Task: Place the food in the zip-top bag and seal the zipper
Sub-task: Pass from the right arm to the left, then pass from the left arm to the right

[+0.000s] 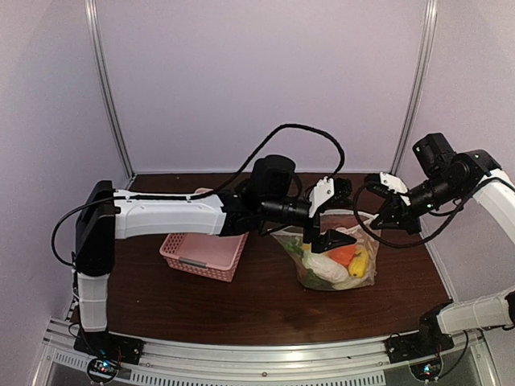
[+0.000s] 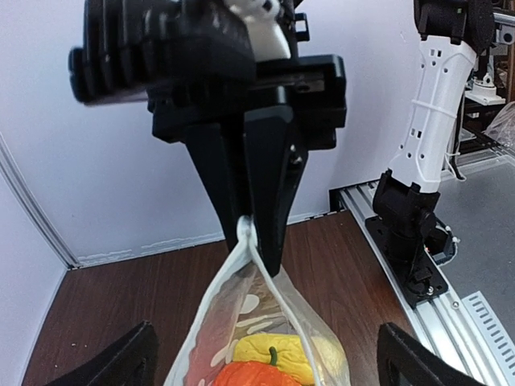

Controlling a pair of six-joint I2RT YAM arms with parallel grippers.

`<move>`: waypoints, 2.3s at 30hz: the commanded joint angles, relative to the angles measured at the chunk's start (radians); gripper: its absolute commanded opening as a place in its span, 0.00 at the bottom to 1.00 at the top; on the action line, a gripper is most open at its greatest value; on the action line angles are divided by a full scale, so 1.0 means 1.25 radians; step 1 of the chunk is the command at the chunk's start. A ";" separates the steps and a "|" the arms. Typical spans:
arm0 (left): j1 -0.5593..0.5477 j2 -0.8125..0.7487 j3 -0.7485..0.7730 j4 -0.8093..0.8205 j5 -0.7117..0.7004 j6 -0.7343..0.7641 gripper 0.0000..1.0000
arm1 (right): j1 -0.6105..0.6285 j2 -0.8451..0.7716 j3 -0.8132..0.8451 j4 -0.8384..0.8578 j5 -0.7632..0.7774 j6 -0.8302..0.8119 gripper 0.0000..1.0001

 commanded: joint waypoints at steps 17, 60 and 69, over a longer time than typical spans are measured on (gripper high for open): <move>0.003 0.115 0.200 -0.245 0.073 0.098 0.45 | 0.022 -0.027 0.029 0.013 -0.033 0.041 0.00; 0.053 0.016 0.041 -0.023 0.087 -0.129 0.00 | -0.008 -0.045 -0.074 0.154 -0.048 0.132 0.18; 0.053 0.017 0.031 -0.020 0.088 -0.131 0.00 | -0.011 -0.046 -0.078 0.181 -0.077 0.147 0.11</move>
